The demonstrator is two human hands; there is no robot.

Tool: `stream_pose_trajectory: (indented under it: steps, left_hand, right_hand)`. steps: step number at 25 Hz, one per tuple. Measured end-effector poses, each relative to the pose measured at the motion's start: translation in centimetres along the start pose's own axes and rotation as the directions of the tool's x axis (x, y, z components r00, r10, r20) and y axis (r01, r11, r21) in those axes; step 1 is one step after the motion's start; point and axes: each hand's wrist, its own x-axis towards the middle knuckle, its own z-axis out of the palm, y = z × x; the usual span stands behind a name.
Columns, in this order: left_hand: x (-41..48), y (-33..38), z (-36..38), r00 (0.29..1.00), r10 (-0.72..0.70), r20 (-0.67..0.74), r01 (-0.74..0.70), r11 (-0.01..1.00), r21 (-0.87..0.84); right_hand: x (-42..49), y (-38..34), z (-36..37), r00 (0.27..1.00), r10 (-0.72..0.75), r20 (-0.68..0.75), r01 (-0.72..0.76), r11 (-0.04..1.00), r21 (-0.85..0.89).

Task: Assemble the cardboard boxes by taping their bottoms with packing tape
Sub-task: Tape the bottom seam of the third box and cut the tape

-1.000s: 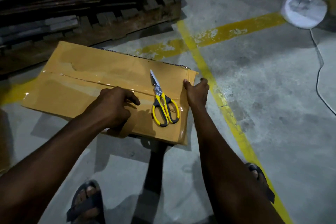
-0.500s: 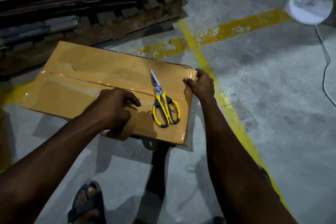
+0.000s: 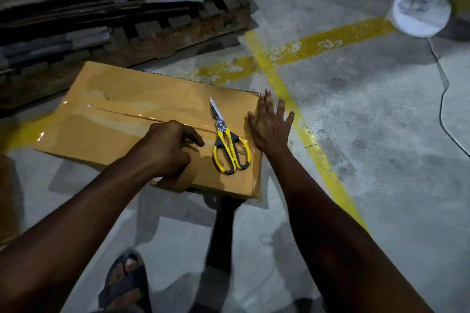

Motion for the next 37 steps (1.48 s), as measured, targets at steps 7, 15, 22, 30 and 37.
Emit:
stream_pose_trajectory:
  steps: [7,15,22,30,37]
  left_hand:
    - [0.2,-0.7,-0.6,1.000,0.000,-0.006,-0.001,1.000,-0.029]
    - [-0.4,-1.3,-0.5,0.996,0.048,0.074,-0.047,0.999,-0.006]
    - [-2.2,-1.1,-1.4,0.996,0.077,0.055,-0.076,0.997,-0.020]
    - [-2.2,-1.0,-1.5,0.997,0.052,0.048,-0.050,0.998,-0.036]
    - [-1.7,-1.5,-1.5,0.998,0.037,0.052,-0.034,0.998,-0.062]
  right_hand:
    - [-0.2,-0.3,0.2,0.990,-0.019,0.142,0.033,0.994,-0.103]
    - [-8.6,1.1,-2.4,0.946,-0.044,0.323,-0.064,0.947,0.315]
    - [-19.5,0.6,-0.8,0.953,-0.026,0.302,-0.073,0.947,0.311]
    - [-19.6,1.1,-1.2,0.986,-0.052,0.156,0.038,0.995,0.093]
    - [-17.7,1.5,-1.3,0.991,-0.062,0.118,0.059,0.998,0.027]
